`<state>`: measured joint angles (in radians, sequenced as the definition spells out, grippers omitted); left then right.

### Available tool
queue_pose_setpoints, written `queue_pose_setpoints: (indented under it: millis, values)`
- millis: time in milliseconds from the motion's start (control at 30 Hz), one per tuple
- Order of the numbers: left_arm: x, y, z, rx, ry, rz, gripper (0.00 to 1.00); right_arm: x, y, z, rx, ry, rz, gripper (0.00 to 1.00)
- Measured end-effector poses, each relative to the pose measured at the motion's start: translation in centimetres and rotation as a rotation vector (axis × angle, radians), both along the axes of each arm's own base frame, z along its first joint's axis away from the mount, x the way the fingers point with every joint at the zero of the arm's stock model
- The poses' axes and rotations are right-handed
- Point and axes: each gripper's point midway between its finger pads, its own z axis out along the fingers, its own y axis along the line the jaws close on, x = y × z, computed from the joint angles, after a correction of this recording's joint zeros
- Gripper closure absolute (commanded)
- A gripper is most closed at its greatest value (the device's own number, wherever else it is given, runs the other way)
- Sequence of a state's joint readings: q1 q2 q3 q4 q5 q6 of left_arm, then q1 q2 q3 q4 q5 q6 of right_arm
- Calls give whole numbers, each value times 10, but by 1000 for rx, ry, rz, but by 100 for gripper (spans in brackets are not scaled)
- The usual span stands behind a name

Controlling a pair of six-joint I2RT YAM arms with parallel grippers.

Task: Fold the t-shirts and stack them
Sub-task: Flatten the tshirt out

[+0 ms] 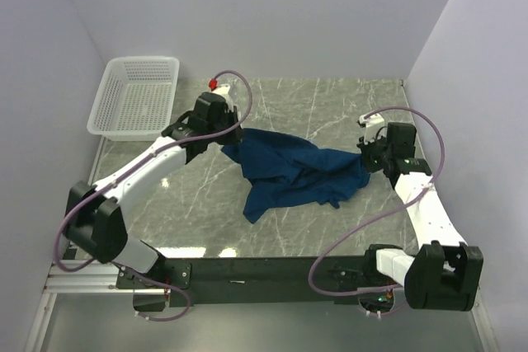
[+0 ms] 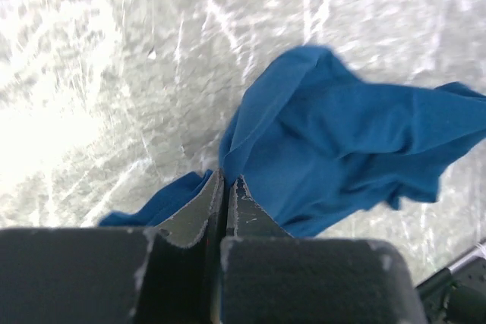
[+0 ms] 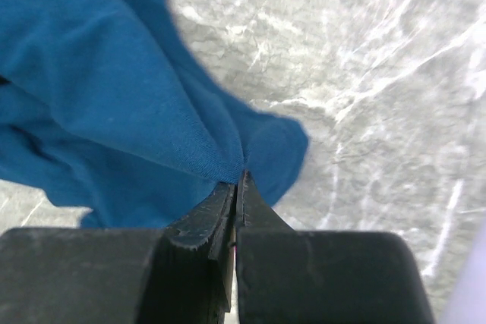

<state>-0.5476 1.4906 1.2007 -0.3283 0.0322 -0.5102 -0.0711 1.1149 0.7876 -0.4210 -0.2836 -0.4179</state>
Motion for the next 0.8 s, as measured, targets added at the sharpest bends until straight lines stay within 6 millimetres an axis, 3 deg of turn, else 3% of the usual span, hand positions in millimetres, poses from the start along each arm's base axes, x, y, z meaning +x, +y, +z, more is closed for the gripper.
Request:
queue_pose_setpoints:
  millis: [167, 367, 467, 533, 600, 700, 800]
  values:
    - [-13, 6, 37, -26, -74, -30, 99, -2, 3, 45, -28, -111, 56, 100]
    - [-33, 19, 79, -52, -168, -43, 99, -16, 15, 131, -52, -366, 145, 100]
    - [-51, 34, 113, -91, -260, -29, 99, -36, 21, 146, -82, -433, 204, 100]
    - [-68, 46, 127, -116, -307, -21, 99, -47, 19, 136, -133, -447, 232, 100]
    - [-83, 55, 130, -131, -330, -17, 99, -57, 13, 107, -197, -419, 244, 100]
    - [-98, 65, 110, -124, -305, -12, 99, -77, 2, 35, -271, -264, 273, 100]
    - [-110, 72, 69, -86, -219, -8, 99, -105, -4, -24, -307, -107, 320, 100]
